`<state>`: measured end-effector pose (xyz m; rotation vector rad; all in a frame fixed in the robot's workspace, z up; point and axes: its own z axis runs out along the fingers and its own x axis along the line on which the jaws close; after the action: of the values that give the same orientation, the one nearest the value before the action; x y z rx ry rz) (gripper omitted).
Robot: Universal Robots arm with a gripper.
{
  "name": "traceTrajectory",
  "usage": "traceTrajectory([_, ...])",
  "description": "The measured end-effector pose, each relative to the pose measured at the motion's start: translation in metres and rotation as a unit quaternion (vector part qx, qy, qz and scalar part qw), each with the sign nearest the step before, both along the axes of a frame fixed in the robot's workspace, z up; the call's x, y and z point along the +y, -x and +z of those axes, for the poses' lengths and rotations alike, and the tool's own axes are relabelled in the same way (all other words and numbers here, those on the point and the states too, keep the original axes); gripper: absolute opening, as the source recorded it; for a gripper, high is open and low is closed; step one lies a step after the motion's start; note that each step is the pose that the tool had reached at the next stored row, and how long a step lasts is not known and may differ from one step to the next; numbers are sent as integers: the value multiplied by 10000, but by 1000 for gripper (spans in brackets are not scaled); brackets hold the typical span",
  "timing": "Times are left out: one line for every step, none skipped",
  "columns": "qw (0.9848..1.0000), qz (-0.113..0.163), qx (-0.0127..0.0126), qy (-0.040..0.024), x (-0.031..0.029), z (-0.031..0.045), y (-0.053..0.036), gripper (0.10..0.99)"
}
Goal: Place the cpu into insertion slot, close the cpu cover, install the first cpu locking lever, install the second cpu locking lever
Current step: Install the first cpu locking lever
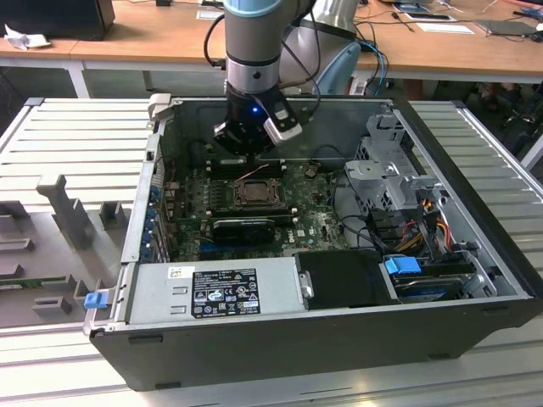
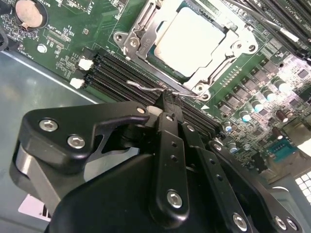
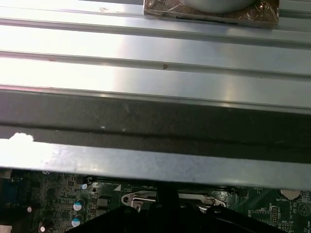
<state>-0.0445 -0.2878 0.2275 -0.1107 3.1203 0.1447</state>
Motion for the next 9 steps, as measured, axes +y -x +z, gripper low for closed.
traceTrajectory([10000,0,0,1,3,-8,-8,106])
traceTrajectory([10000,0,0,1,5,-13,-15,106])
traceTrajectory([10000,-1,0,1,5,-15,-21,106])
traceTrajectory([10000,-1,0,0,6,-20,-28,106])
traceTrajectory([10000,-1,0,0,6,-25,-35,106])
traceTrajectory([10000,-1,0,1,6,-31,-44,106])
traceTrajectory([10000,-1,1,1,6,-35,-55,106])
traceTrajectory([10000,-1,1,2,6,-39,-67,106])
traceTrajectory([10000,0,1,1,7,-42,-78,106])
